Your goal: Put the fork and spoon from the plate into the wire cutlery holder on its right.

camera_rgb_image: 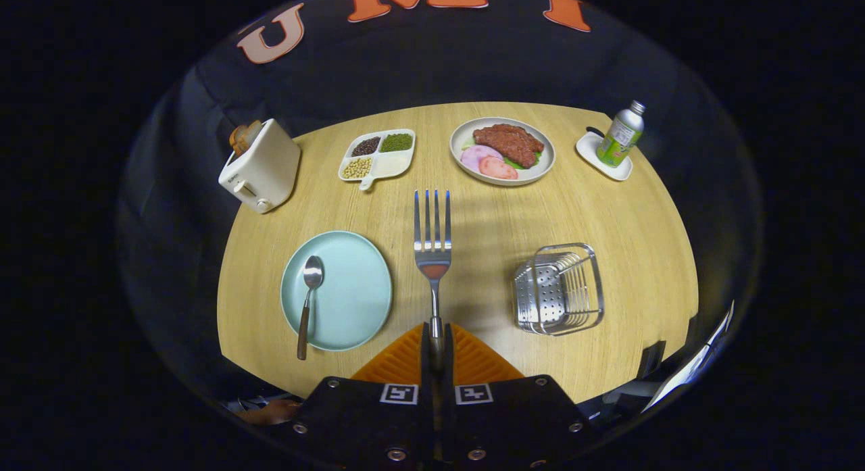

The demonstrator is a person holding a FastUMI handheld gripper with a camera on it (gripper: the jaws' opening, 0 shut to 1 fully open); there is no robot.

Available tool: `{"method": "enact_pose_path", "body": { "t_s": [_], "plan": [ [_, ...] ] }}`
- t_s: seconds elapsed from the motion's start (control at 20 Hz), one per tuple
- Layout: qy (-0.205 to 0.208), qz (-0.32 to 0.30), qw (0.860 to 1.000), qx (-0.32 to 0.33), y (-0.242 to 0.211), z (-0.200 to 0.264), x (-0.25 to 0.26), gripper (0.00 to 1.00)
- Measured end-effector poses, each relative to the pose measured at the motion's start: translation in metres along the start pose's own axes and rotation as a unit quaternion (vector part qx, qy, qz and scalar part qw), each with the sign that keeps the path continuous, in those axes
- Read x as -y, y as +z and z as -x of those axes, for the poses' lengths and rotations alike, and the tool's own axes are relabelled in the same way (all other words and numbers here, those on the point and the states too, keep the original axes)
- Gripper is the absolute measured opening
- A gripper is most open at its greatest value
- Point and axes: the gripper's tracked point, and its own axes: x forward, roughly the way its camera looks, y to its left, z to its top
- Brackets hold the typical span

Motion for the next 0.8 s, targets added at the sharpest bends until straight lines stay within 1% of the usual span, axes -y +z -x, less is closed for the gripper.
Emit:
{"method": "enact_pose_path", "body": {
  "t_s": [0.2, 0.45, 0.55, 0.7, 0.8],
  "plan": [
    [-0.023, -0.022, 0.999, -0.007, -0.013, 0.009, 0.048, 0.05],
    [-0.048, -0.033, 0.998, -0.022, -0.024, 0.011, 0.092, 0.06],
    [-0.05, -0.023, 0.998, -0.037, -0.031, 0.011, 0.104, 0.06],
    [-0.06, 0.003, 0.997, -0.044, -0.034, 0.01, 0.12, 0.08],
    [-0.058, 0.014, 0.997, -0.044, -0.031, 0.009, 0.124, 0.09]
  ]
}}
